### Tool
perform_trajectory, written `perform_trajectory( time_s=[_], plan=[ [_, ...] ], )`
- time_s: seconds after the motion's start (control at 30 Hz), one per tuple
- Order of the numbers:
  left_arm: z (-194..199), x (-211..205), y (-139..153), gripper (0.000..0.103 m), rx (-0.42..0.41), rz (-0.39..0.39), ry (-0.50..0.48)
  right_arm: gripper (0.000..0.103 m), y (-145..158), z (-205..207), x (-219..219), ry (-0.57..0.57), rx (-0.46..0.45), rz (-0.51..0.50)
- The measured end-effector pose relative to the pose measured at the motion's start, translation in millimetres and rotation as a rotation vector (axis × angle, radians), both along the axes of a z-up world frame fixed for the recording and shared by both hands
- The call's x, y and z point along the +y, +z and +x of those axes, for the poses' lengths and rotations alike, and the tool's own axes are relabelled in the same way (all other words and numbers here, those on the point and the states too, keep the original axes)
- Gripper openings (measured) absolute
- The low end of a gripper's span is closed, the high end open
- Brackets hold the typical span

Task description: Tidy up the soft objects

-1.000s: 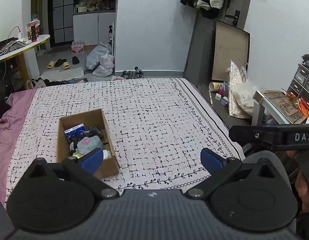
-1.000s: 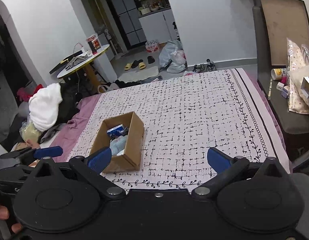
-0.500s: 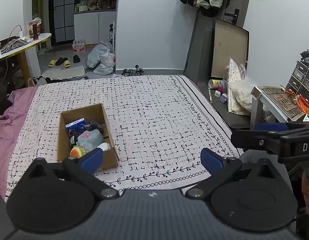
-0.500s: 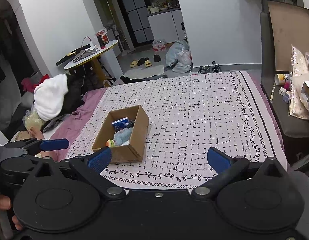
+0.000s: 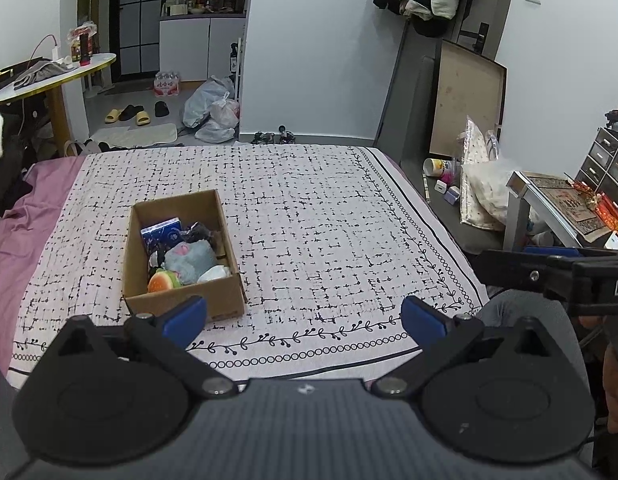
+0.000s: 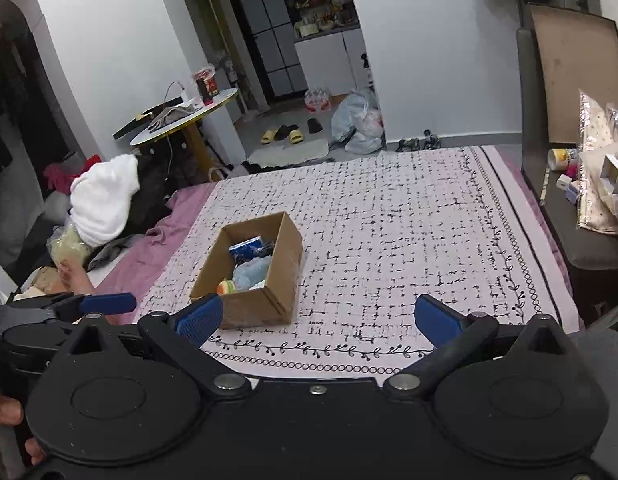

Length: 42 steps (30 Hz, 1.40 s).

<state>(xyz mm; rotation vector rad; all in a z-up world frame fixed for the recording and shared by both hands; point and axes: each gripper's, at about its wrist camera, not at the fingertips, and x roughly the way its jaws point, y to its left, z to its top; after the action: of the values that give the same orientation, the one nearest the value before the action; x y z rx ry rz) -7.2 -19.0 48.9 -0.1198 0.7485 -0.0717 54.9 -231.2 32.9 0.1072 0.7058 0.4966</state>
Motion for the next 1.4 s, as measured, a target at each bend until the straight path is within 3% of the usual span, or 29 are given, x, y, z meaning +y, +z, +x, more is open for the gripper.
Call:
perform_trajectory(
  time_s=[1.4],
  plan=[
    [-7.9,0.4,-4.6,0.103,-0.013,-0.023,-0.003,0.103,-9.7,-13.4,6.8,-0.029,0.006,-0.076]
  ],
)
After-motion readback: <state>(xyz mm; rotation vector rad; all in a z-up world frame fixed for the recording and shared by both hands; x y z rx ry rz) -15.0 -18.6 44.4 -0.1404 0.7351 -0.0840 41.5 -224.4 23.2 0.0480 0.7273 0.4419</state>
